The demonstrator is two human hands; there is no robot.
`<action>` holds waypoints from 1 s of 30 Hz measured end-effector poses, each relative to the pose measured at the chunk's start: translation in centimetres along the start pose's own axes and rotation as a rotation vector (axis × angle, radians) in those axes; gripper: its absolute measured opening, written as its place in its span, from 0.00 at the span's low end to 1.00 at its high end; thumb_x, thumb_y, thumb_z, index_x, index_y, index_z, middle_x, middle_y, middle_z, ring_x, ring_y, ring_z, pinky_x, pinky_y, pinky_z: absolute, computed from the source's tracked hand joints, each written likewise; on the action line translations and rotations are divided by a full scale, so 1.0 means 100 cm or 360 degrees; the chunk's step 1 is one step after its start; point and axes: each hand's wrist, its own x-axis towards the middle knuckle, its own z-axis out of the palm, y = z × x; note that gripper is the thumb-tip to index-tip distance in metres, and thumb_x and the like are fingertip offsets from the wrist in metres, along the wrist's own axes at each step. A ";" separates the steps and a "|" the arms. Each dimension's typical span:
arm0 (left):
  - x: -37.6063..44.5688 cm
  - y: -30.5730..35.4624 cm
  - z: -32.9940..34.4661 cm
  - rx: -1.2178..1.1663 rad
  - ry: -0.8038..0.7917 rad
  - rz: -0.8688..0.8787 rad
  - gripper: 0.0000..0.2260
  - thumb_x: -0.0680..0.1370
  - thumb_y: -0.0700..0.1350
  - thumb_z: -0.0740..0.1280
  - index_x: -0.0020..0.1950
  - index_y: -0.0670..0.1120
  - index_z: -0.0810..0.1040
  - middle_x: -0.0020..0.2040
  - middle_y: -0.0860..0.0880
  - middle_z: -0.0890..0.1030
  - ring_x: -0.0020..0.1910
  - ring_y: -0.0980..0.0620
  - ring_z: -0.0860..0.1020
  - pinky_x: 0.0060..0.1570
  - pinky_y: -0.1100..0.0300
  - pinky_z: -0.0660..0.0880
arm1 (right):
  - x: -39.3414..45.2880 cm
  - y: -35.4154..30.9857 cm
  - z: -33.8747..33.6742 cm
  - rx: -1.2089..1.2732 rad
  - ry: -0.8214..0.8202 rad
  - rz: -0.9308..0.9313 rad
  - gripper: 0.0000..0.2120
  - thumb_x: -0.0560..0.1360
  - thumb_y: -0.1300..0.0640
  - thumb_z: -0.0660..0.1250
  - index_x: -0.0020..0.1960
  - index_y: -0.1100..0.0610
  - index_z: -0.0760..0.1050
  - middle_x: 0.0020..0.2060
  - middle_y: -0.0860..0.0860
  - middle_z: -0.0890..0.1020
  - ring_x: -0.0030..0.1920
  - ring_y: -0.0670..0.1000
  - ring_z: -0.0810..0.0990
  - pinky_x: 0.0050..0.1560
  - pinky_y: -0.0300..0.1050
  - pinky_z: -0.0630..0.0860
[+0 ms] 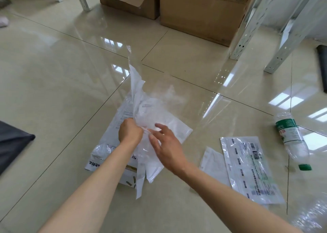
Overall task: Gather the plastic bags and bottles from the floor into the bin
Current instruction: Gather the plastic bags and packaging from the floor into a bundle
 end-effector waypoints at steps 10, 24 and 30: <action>0.001 -0.007 -0.014 -0.0680 -0.0505 -0.0119 0.16 0.75 0.57 0.68 0.52 0.45 0.82 0.40 0.45 0.85 0.36 0.49 0.83 0.32 0.61 0.78 | 0.015 -0.004 0.016 0.0020 -0.0341 0.0153 0.24 0.82 0.40 0.46 0.74 0.44 0.63 0.73 0.54 0.68 0.75 0.53 0.63 0.69 0.51 0.64; 0.013 -0.015 -0.008 -0.0567 -0.0263 -0.0125 0.14 0.76 0.40 0.68 0.61 0.39 0.78 0.55 0.39 0.83 0.53 0.40 0.82 0.55 0.45 0.79 | 0.000 0.003 0.003 -0.0129 -0.0617 0.0064 0.24 0.81 0.37 0.45 0.76 0.39 0.56 0.78 0.51 0.57 0.77 0.53 0.56 0.73 0.53 0.59; 0.014 -0.010 -0.001 -0.0176 -0.0086 -0.0036 0.15 0.78 0.46 0.67 0.58 0.36 0.77 0.55 0.37 0.82 0.54 0.36 0.80 0.56 0.43 0.77 | -0.052 0.070 -0.033 -0.0929 -0.0296 0.0607 0.22 0.79 0.42 0.56 0.65 0.56 0.66 0.59 0.55 0.76 0.60 0.58 0.76 0.54 0.53 0.70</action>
